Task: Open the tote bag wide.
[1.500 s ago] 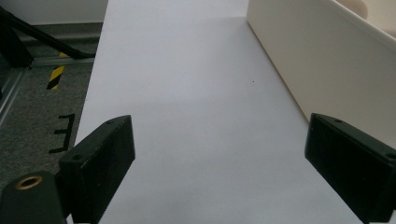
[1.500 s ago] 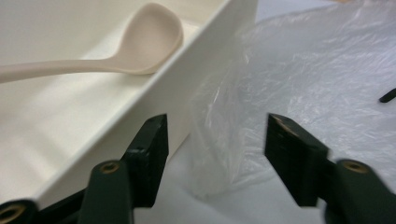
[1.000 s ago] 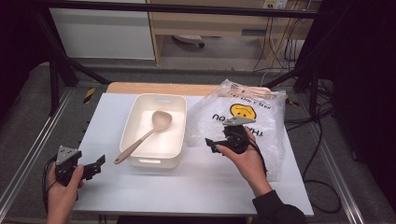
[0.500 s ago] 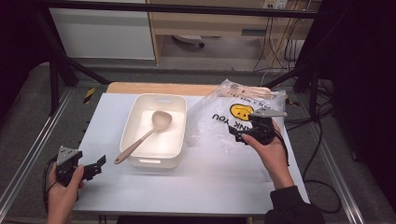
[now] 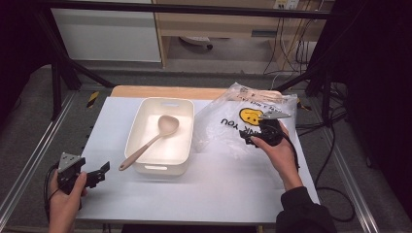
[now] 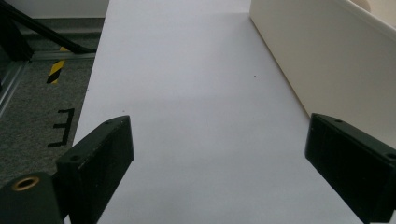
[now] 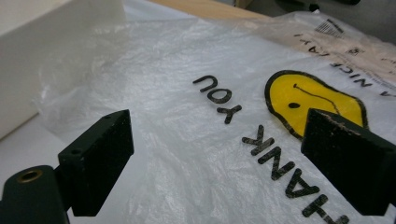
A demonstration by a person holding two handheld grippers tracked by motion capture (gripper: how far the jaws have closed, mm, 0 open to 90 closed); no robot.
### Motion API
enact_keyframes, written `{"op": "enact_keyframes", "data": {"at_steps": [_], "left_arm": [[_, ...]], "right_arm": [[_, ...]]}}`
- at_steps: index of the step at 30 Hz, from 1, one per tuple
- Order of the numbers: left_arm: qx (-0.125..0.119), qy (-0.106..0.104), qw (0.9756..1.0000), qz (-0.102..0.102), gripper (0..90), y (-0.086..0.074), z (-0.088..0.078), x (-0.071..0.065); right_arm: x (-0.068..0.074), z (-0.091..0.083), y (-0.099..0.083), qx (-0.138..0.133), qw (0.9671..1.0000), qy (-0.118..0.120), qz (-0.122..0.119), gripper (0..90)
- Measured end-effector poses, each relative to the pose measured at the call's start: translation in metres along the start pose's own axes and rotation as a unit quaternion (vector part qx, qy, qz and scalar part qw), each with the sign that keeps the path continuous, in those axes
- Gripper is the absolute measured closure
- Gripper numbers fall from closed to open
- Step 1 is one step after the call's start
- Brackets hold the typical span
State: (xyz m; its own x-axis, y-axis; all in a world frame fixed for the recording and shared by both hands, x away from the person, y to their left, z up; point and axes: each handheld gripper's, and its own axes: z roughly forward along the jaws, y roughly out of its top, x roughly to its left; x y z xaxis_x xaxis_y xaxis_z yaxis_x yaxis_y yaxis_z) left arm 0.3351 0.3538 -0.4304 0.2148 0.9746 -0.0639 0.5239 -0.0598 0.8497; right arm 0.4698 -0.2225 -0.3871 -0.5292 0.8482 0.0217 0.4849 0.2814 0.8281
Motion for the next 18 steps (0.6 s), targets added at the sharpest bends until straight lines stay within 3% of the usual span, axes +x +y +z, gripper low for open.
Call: {"op": "enact_keyframes", "data": {"at_steps": [1,6,11,18], "left_arm": [[0.001,0.001,1.0000,0.001,7.5,0.000,0.000,0.000],[0.001,0.014,0.9999,-0.004,7.6,0.000,0.000,0.002],[-0.003,0.015,0.9998,-0.010,6.9,0.000,-0.001,0.005],[-0.006,0.017,0.9998,-0.012,6.9,0.000,-0.003,0.004]], "right_arm": [[0.000,0.009,-0.004,0.016,0.9999,-0.003,-0.007,12.0],[-0.002,0.023,-0.016,0.037,0.9993,-0.007,-0.001,11.5],[-0.006,0.025,-0.020,0.033,0.9993,-0.002,0.017,9.1],[-0.007,0.028,-0.023,0.032,0.9993,-0.011,0.014,9.7]]}}
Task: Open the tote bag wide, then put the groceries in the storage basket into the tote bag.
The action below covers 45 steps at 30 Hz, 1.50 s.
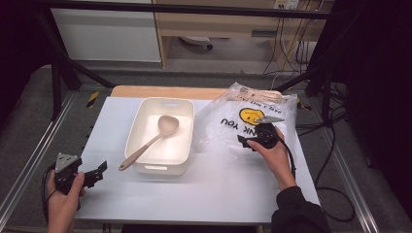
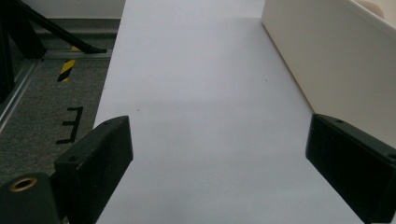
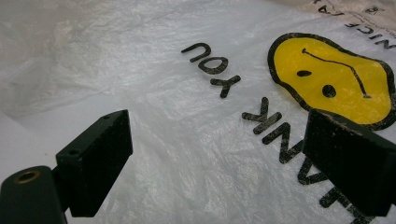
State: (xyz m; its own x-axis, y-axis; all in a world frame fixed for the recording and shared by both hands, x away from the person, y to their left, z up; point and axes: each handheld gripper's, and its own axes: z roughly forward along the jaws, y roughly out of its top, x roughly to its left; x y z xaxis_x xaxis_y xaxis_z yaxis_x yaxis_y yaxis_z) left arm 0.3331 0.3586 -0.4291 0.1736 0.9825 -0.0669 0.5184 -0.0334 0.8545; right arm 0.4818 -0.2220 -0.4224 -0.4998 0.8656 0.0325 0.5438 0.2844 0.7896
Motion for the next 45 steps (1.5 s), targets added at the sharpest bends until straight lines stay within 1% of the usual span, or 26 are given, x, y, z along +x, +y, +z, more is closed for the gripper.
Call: {"op": "enact_keyframes", "data": {"at_steps": [2,3,4,5,12,14,17,18,22,24,25,26,28,30,31,32,33,35,36,37,38,39,40,41,42,45], "left_arm": [[-0.005,-0.001,1.0000,-0.003,6.8,0.000,0.000,0.000],[-0.003,-0.001,1.0000,-0.001,6.5,0.000,0.000,0.000],[-0.001,-0.001,1.0000,0.001,6.6,0.001,0.000,0.000],[-0.001,-0.003,1.0000,0.000,6.6,0.001,0.000,0.000],[-0.003,-0.005,1.0000,0.004,6.6,0.002,0.001,-0.002],[-0.005,-0.005,1.0000,0.004,6.6,0.002,0.000,-0.002],[-0.009,-0.005,0.9999,0.001,6.6,0.002,-0.001,-0.002],[-0.009,-0.004,1.0000,0.001,6.6,0.002,-0.001,-0.002],[-0.008,-0.006,0.9999,0.001,6.6,0.003,-0.001,-0.001],[-0.009,-0.006,0.9999,0.002,6.6,0.003,-0.001,-0.001],[-0.009,-0.006,0.9999,0.004,6.6,0.003,-0.001,-0.002],[-0.009,-0.005,0.9999,0.005,6.6,0.003,-0.001,-0.002],[-0.011,-0.007,0.9999,0.005,6.6,0.003,-0.002,-0.002],[-0.011,-0.007,0.9999,0.005,6.5,0.003,-0.002,-0.002],[-0.011,-0.007,0.9999,0.005,6.5,0.003,-0.002,-0.002],[-0.011,-0.007,0.9999,0.006,6.5,0.003,-0.002,-0.002],[-0.011,-0.007,0.9999,0.006,6.6,0.003,-0.002,-0.002],[-0.011,-0.006,0.9999,0.005,6.6,0.004,-0.002,-0.002],[-0.011,-0.007,0.9999,0.004,6.6,0.004,-0.002,-0.002],[-0.014,-0.008,0.9999,0.003,6.6,0.004,-0.002,-0.002],[-0.013,-0.007,0.9999,0.005,6.6,0.004,-0.002,-0.002],[-0.014,-0.007,0.9999,0.005,6.6,0.004,-0.002,-0.003],[-0.012,-0.007,0.9999,0.006,6.6,0.004,-0.002,-0.003],[-0.013,-0.007,0.9999,0.004,6.6,0.004,-0.002,-0.003],[-0.014,-0.007,0.9999,0.004,6.6,0.004,-0.003,-0.003],[-0.017,-0.007,0.9998,0.001,6.6,0.005,-0.003,-0.001]], "right_arm": [[-0.001,0.002,-0.002,0.003,1.0000,0.000,0.003,9.8],[-0.002,0.005,-0.004,0.010,0.9999,0.002,0.004,9.4],[-0.003,0.011,-0.008,0.024,0.9997,0.005,0.003,8.9],[-0.003,0.013,-0.010,0.028,0.9996,0.005,0.002,8.9],[-0.003,0.018,-0.015,0.043,0.9991,0.006,0.000,7.2],[-0.003,0.019,-0.016,0.043,0.9991,0.006,0.001,6.7],[-0.002,0.023,-0.020,0.054,0.9985,0.007,0.000,5.9],[-0.002,0.023,-0.020,0.054,0.9985,0.007,0.000,5.9],[-0.001,0.027,-0.024,0.067,0.9977,0.006,-0.006,5.0],[0.001,0.029,-0.025,0.068,0.9974,0.000,-0.022,4.9],[0.002,0.029,-0.024,0.067,0.9975,-0.002,-0.024,7.7],[0.002,0.029,-0.024,0.067,0.9975,-0.002,-0.024,7.7],[0.002,0.028,-0.023,0.065,0.9975,0.001,-0.028,17.9],[0.002,0.026,-0.022,0.062,0.9978,0.001,-0.021,29.8],[0.001,0.025,-0.021,0.059,0.9980,0.002,-0.023,36.5],[0.002,0.025,-0.020,0.062,0.9979,0.000,-0.021,41.4],[0.003,0.025,-0.018,0.061,0.9979,0.002,-0.020,51.7],[0.003,0.027,-0.017,0.056,0.9982,-0.001,-0.019,59.5],[0.003,0.027,-0.017,0.056,0.9983,-0.001,-0.020,65.2],[0.003,0.027,-0.017,0.056,0.9983,-0.001,-0.020,65.2],[0.003,0.028,-0.016,0.056,0.9982,0.002,-0.020,68.7],[0.003,0.028,-0.016,0.054,0.9984,0.003,-0.018,73.6],[0.002,0.030,-0.014,0.056,0.9983,0.003,-0.018,84.4],[0.002,0.030,-0.014,0.056,0.9983,0.003,-0.018,84.4],[0.002,0.032,-0.013,0.054,0.9984,0.001,-0.016,90.0],[0.004,0.033,-0.012,0.053,0.9985,-0.005,-0.016,90.0]]}}
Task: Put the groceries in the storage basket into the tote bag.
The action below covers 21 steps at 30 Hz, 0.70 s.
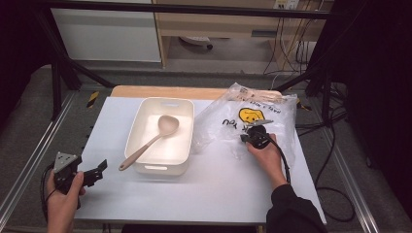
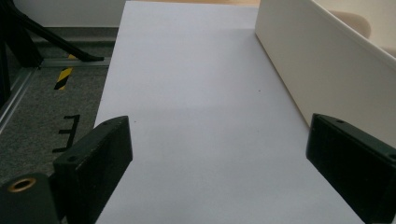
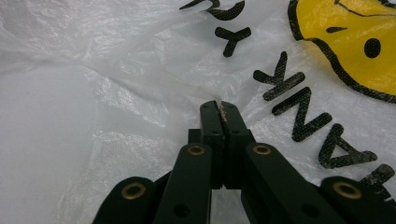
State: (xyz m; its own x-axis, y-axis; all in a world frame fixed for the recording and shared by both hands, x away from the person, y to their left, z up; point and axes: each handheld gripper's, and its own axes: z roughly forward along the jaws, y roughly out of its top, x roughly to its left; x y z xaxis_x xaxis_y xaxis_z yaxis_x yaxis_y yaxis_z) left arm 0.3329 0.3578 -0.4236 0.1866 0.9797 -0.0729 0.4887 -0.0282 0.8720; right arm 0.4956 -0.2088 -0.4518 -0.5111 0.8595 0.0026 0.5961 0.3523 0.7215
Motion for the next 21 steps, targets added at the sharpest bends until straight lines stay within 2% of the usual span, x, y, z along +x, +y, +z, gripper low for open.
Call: {"op": "enact_keyframes", "data": {"at_steps": [3,4,6,7,8,9,12,14,15,18,20,21], "left_arm": [[0.016,0.003,0.9999,-0.003,7.3,0.002,-0.002,0.002],[0.017,0.005,0.9998,-0.006,8.4,0.003,-0.002,0.003],[0.004,-0.001,0.9999,-0.010,8.3,0.008,-0.005,0.003],[-0.002,0.001,1.0000,-0.006,8.3,0.010,-0.007,0.002],[-0.008,0.002,1.0000,-0.005,8.1,0.013,-0.009,0.002],[-0.016,0.000,0.9998,-0.007,8.1,0.015,-0.011,0.000],[-0.029,-0.005,0.9996,0.000,7.5,0.022,-0.015,-0.005],[-0.032,-0.004,0.9994,0.013,7.1,0.030,-0.016,-0.011],[-0.038,-0.009,0.9992,0.012,7.4,0.035,-0.017,-0.014],[-0.049,-0.025,0.9980,0.031,7.7,0.047,-0.023,-0.030],[-0.061,-0.041,0.9965,0.039,7.8,0.053,-0.027,-0.041],[-0.077,-0.049,0.9943,0.055,7.8,0.059,-0.031,-0.053]], "right_arm": [[0.007,-0.009,0.001,-0.005,1.0000,0.000,-0.009,90.0],[0.015,-0.019,0.001,-0.011,0.9999,0.002,-0.010,90.0],[0.023,-0.029,-0.001,-0.013,0.9999,0.006,-0.008,90.0],[0.023,-0.029,-0.001,-0.013,0.9999,0.006,-0.008,90.0],[0.033,-0.038,-0.004,-0.011,0.9998,0.016,-0.003,90.0],[0.033,-0.038,-0.004,-0.011,0.9998,0.016,-0.003,90.0],[0.047,-0.051,-0.011,-0.004,0.9996,0.028,0.008,90.0],[0.049,-0.052,-0.012,0.000,0.9996,0.029,0.005,90.0],[0.049,-0.052,-0.012,0.000,0.9996,0.030,0.003,90.0],[0.045,-0.051,-0.010,-0.007,0.9992,0.037,0.014,90.0],[0.043,-0.049,-0.008,-0.008,0.9990,0.041,0.013,90.0],[0.043,-0.049,-0.008,-0.009,0.9990,0.042,0.013,90.0]]}}
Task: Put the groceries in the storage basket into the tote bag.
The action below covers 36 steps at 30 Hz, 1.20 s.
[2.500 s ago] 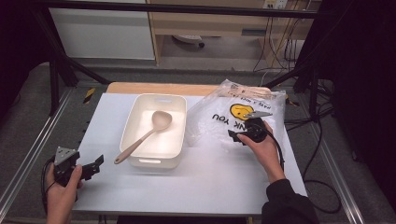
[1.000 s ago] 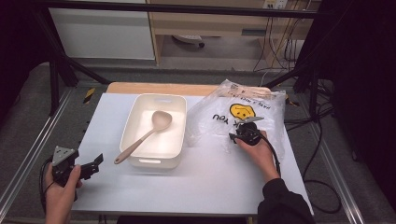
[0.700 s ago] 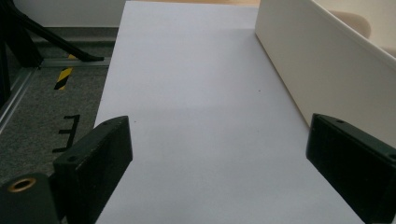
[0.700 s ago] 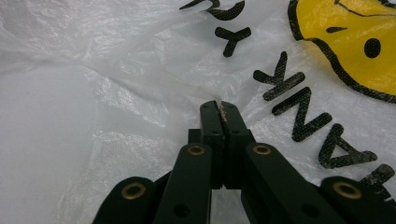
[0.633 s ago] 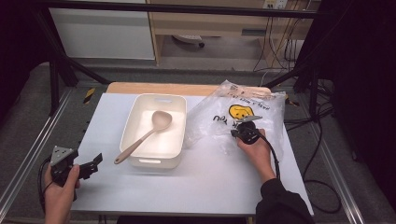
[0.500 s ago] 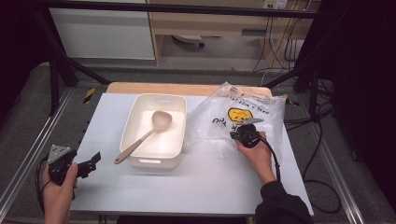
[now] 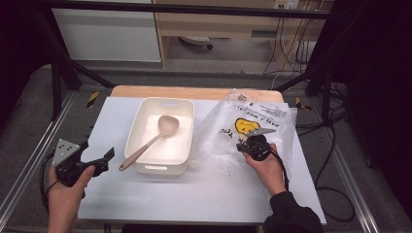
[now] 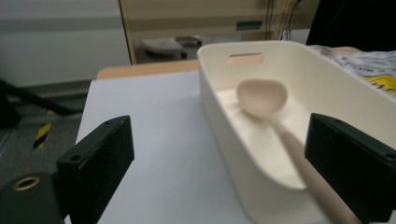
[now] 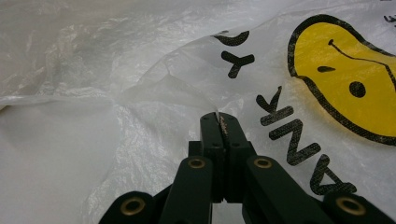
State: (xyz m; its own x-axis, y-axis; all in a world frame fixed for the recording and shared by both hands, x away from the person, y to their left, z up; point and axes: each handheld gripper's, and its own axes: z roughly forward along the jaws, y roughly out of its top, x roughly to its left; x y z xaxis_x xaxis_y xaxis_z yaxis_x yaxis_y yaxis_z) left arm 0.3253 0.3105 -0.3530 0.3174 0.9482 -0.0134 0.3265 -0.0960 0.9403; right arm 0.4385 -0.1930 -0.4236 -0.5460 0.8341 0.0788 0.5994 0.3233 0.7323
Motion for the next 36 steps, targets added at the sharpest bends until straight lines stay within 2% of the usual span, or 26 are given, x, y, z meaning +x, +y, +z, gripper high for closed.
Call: {"op": "enact_keyframes", "data": {"at_steps": [1,4,5,7,12,15,17,20,21,23,26,27,28,30,32,33,34,36], "left_arm": [[0.000,0.000,1.0000,0.000,7.8,0.000,0.000,0.000],[-0.021,-0.020,0.9995,0.013,7.7,0.012,0.000,-0.015],[-0.025,-0.026,0.9992,0.015,7.8,0.016,0.001,-0.019],[-0.029,-0.047,0.9985,-0.005,8.3,0.027,0.005,-0.028],[-0.034,-0.084,0.9959,-0.005,9.3,0.049,0.016,-0.054],[-0.031,-0.087,0.9956,0.008,10.0,0.052,0.029,-0.070],[-0.023,-0.085,0.9961,0.005,12.3,0.052,0.038,-0.077],[-0.020,-0.098,0.9950,0.007,14.0,0.052,0.046,-0.090],[-0.021,-0.101,0.9947,0.007,18.4,0.053,0.047,-0.096],[-0.019,-0.117,0.9929,0.010,20.0,0.054,0.051,-0.108],[-0.006,-0.144,0.9893,0.025,31.5,0.055,0.059,-0.126],[-0.002,-0.151,0.9881,0.029,38.9,0.055,0.063,-0.131],[0.002,-0.153,0.9876,0.035,38.9,0.056,0.066,-0.136],[0.011,-0.175,0.9836,0.042,48.0,0.056,0.076,-0.146],[0.021,-0.185,0.9813,0.049,52.9,0.055,0.085,-0.155],[0.027,-0.196,0.9791,0.046,59.7,0.055,0.090,-0.159],[0.032,-0.205,0.9772,0.045,59.7,0.055,0.094,-0.162],[0.043,-0.222,0.9735,0.035,65.3,0.054,0.103,-0.169]], "right_arm": [[0.000,0.000,0.000,0.000,1.0000,0.000,0.000,90.0],[-0.001,0.001,0.001,-0.002,1.0000,-0.001,-0.004,90.0],[-0.002,0.002,0.002,0.000,0.9999,-0.008,-0.009,90.0],[-0.001,0.003,0.001,0.000,1.0000,-0.004,-0.008,90.0],[0.000,0.002,0.001,-0.002,1.0000,0.002,-0.007,90.0],[0.001,0.003,0.001,-0.001,0.9999,0.006,-0.011,90.0],[0.002,0.002,0.001,0.001,0.9998,0.011,-0.014,90.0],[0.005,0.001,0.002,0.000,0.9998,0.014,-0.017,90.0],[0.005,0.001,0.001,0.001,0.9997,0.011,-0.022,90.0],[0.005,0.002,0.000,0.004,0.9997,0.012,-0.021,90.0],[0.005,0.003,0.000,0.007,0.9996,0.014,-0.022,90.0],[0.004,0.003,0.000,0.007,0.9996,0.016,-0.021,90.0],[0.004,0.003,0.000,0.007,0.9996,0.016,-0.021,90.0],[0.004,0.005,0.000,0.006,0.9997,0.017,-0.019,90.0],[0.004,0.006,-0.001,0.009,0.9996,0.018,-0.018,90.0],[0.005,0.006,0.000,0.010,0.9996,0.020,-0.018,90.0],[0.005,0.006,0.000,0.010,0.9996,0.020,-0.018,90.0],[0.004,0.005,0.000,0.008,0.9996,0.020,-0.019,90.0]]}}
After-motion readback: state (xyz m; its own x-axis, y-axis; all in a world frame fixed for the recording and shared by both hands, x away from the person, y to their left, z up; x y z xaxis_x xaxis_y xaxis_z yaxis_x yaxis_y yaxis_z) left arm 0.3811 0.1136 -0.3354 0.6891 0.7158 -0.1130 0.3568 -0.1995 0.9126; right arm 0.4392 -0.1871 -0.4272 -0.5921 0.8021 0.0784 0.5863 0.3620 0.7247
